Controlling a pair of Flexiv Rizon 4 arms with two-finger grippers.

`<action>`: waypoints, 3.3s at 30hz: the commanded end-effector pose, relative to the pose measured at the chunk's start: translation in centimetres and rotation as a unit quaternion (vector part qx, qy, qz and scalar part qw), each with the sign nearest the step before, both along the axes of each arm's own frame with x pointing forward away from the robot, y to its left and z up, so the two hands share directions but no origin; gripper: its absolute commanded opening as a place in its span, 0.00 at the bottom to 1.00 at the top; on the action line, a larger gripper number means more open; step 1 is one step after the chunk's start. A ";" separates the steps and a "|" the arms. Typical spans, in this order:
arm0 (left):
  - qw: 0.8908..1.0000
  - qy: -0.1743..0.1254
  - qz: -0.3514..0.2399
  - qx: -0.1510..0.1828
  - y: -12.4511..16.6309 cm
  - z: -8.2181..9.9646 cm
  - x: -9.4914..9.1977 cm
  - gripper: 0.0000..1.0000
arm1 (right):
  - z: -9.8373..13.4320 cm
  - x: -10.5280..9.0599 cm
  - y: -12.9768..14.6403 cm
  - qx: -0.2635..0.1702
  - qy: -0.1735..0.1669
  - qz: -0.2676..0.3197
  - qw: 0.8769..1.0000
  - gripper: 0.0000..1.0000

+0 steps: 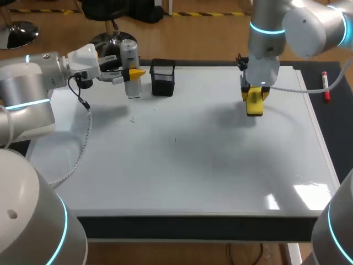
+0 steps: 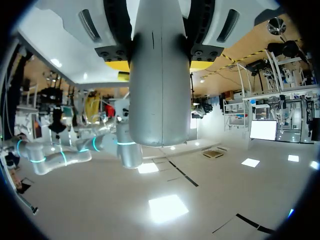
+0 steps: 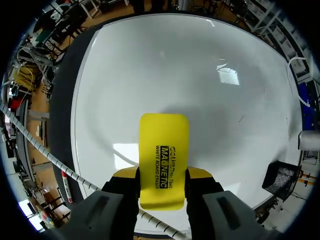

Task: Pick up the inspection probe, press it on each red-marked spot on the whiteboard one by one, put down the probe, pick up the eraser, and wipe off all the red marks.

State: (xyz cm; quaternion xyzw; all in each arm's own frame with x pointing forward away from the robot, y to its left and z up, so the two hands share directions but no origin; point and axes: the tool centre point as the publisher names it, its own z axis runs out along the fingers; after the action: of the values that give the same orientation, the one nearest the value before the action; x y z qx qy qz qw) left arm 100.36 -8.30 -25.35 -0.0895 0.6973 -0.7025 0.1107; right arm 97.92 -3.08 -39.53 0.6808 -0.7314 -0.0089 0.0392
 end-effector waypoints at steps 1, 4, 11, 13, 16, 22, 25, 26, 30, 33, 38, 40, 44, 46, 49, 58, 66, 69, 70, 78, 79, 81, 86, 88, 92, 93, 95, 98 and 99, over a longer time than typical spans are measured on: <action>1.000 -0.001 0.001 -0.001 -0.1 0.0 0.0 0.00 | 0.0 1.4 -0.2 -0.003 0.010 0.001 1.000 0.00; 1.000 -0.001 0.001 -0.001 -0.1 0.0 0.0 0.00 | 0.2 1.9 -0.3 -0.003 0.010 0.001 1.000 0.00; 1.000 -0.001 0.001 -0.001 -0.1 0.0 0.0 0.00 | 0.3 2.3 -0.1 0.004 0.009 0.003 1.000 0.00; 1.000 -0.001 0.001 -0.001 -0.1 0.0 0.0 0.00 | 0.3 2.3 -0.1 0.004 0.009 0.003 1.000 0.00; 1.000 -0.001 0.001 -0.001 -0.1 0.0 0.0 0.00 | 0.3 2.3 -0.1 0.004 0.009 0.003 1.000 0.00; 1.000 -0.001 0.001 -0.001 -0.1 0.0 0.0 0.00 | 0.3 2.3 -0.1 0.004 0.009 0.003 1.000 0.00; 1.000 -0.001 0.001 -0.001 -0.1 0.0 0.0 0.00 | 0.3 2.3 -0.1 0.004 0.009 0.003 1.000 0.00; 1.000 -0.001 0.001 -0.001 -0.1 0.0 0.0 0.00 | 0.3 2.3 -0.1 0.004 0.009 0.003 1.000 0.00; 1.000 -0.001 0.001 -0.001 -0.1 0.0 0.0 0.00 | 0.3 2.3 -0.1 0.004 0.009 0.003 1.000 0.00; 1.000 -0.001 0.001 -0.001 -0.1 0.0 0.0 0.00 | 0.2 2.4 -0.1 0.002 0.009 0.004 1.000 0.00; 1.000 -0.001 0.001 -0.001 -0.1 0.0 0.0 0.00 | 0.5 3.4 0.8 0.000 0.008 0.010 1.000 0.00; 1.000 -0.001 0.001 -0.001 -0.1 0.0 0.0 0.00 | 0.7 3.9 1.4 -0.001 0.007 0.014 1.000 0.00; 1.000 -0.001 0.001 -0.001 -0.1 0.0 0.0 0.00 | 0.8 4.8 2.9 -0.001 0.004 0.028 1.000 0.00; 1.000 -0.001 0.001 -0.001 -0.1 0.0 0.0 0.00 | 0.7 5.2 3.7 -0.003 0.005 0.033 0.999 0.00; 1.000 -0.001 0.001 -0.001 -0.1 0.0 0.0 0.00 | 0.6 5.8 4.7 -0.002 0.005 0.040 0.999 0.00; 1.000 -0.001 0.001 -0.001 -0.1 0.0 0.0 0.00 | 0.3 7.5 7.2 0.007 0.000 0.041 0.999 0.00; 1.000 -0.001 0.001 -0.001 -0.1 0.0 0.0 0.00 | -0.4 8.2 9.0 0.017 -0.001 0.030 0.999 0.00; 1.000 -0.001 0.001 -0.001 -0.1 0.0 0.0 0.00 | -0.5 8.3 9.7 0.022 -0.001 0.030 0.999 0.00; 1.000 -0.001 0.001 -0.001 -0.1 0.0 0.0 0.00 | -0.6 8.4 9.8 0.025 -0.001 0.029 0.999 0.00; 1.000 -0.001 0.001 -0.001 -0.1 0.0 0.0 0.00 | -0.9 8.7 10.9 0.033 -0.001 0.030 0.999 0.00; 1.000 -0.001 0.001 -0.001 -0.1 0.0 0.0 0.00 | -1.0 8.7 11.1 0.036 -0.001 0.034 0.999 0.00; 1.000 -0.001 0.001 -0.001 -0.1 0.0 0.0 0.00 | -1.2 8.7 11.4 0.036 0.000 0.036 0.999 0.00; 1.000 -0.001 0.001 -0.001 -0.1 0.0 0.0 0.00 | -1.7 8.8 12.2 0.040 0.003 0.044 0.998 0.00; 1.000 -0.001 0.001 -0.001 -0.1 0.0 0.0 0.00 | -1.8 8.9 12.4 0.044 0.003 0.046 0.998 0.00; 1.000 -0.001 0.001 -0.001 -0.1 0.0 0.0 0.00 | -2.1 9.0 12.8 0.043 0.003 0.050 0.998 0.00; 1.000 -0.001 0.001 -0.001 -0.1 0.0 0.0 0.00 | -2.2 9.1 12.9 0.043 0.003 0.053 0.998 0.00; 1.000 -0.001 0.001 -0.001 -0.1 0.0 0.0 0.00 | -2.7 9.2 13.0 0.039 0.006 0.056 0.998 0.00; 1.000 -0.001 0.001 -0.001 -0.1 0.0 0.0 0.00 | -3.0 9.2 13.1 0.037 0.009 0.059 0.998 0.00; 1.000 -0.001 0.001 -0.001 -0.1 0.0 0.0 0.00 | -3.0 9.2 13.1 0.037 0.010 0.060 0.997 0.00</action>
State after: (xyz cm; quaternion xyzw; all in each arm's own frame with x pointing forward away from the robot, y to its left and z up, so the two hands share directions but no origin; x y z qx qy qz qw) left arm 100.36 -8.30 -25.35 -0.0895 0.6973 -0.7025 0.1107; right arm 106.55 9.76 -42.28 0.7232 -0.6893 -0.0396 0.0155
